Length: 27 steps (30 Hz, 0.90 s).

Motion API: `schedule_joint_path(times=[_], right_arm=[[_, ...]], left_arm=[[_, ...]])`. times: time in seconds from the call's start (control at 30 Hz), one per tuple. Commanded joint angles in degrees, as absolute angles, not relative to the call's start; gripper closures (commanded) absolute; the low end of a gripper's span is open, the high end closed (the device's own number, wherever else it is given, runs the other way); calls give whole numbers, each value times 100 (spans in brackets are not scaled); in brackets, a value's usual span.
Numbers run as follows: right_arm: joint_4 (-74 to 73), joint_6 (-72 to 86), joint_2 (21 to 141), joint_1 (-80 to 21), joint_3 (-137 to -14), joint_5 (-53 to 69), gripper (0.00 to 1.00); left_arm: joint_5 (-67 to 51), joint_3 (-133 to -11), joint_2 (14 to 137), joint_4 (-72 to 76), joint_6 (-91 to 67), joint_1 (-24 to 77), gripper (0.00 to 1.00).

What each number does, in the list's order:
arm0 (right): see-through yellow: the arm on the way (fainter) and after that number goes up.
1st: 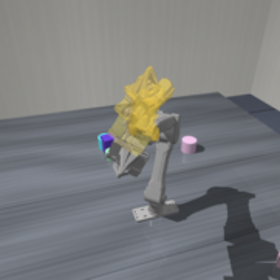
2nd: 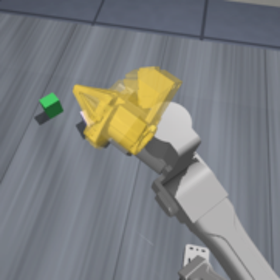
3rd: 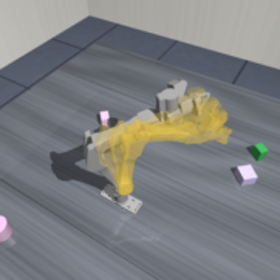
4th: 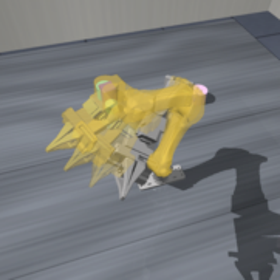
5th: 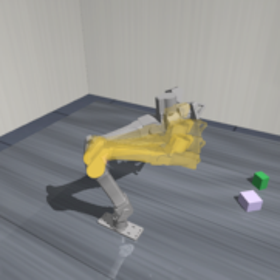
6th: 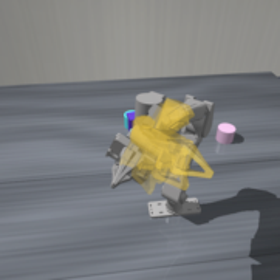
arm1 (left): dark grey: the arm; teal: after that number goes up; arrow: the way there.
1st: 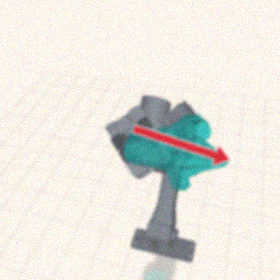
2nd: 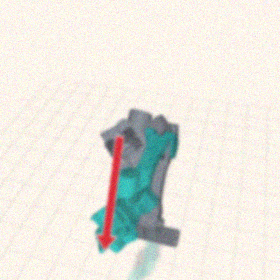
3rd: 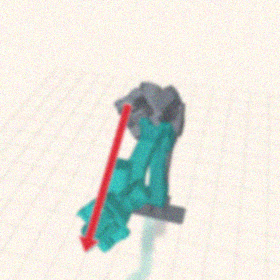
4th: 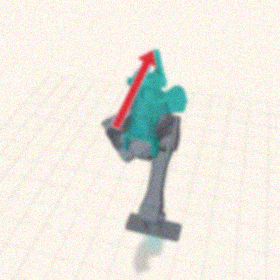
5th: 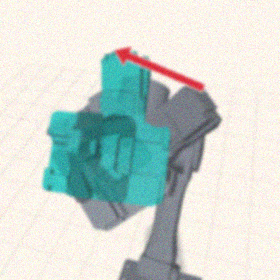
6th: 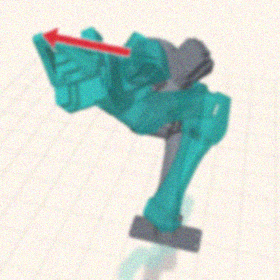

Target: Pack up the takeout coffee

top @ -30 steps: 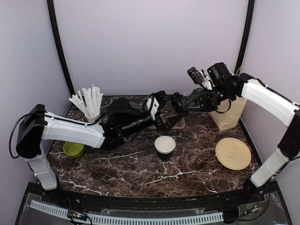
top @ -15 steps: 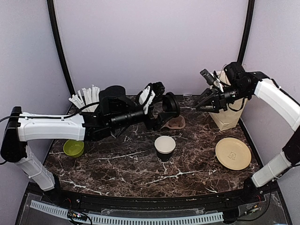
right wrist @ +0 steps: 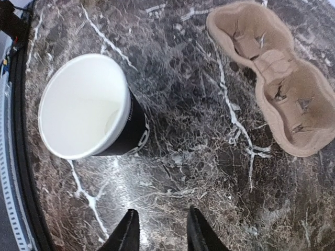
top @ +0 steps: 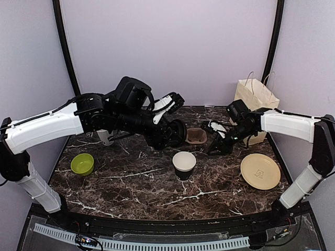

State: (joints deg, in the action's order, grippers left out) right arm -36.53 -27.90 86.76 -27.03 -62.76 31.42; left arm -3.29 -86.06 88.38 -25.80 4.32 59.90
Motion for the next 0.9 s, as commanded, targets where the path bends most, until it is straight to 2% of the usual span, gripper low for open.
schedule_joint_path(times=[0.0,0.2,0.57,0.87], right_arm=[[-3341,-2655,9388,-2828,-6630,2506,76],[-3348,-2553,10371,-3068,-7151,2365,90],[-3589,-2476,11555,-3554,-7900,2591,93],[-3708,-2461,11742,-4082,-7857,2750,93]], left_arm=[[-144,-9067,8948,-4274,113,6012,26],[183,-9069,8928,-4846,122,6012,26],[132,-9171,8910,-5120,217,6013,26],[19,-9552,9300,-5581,400,6012,27]])
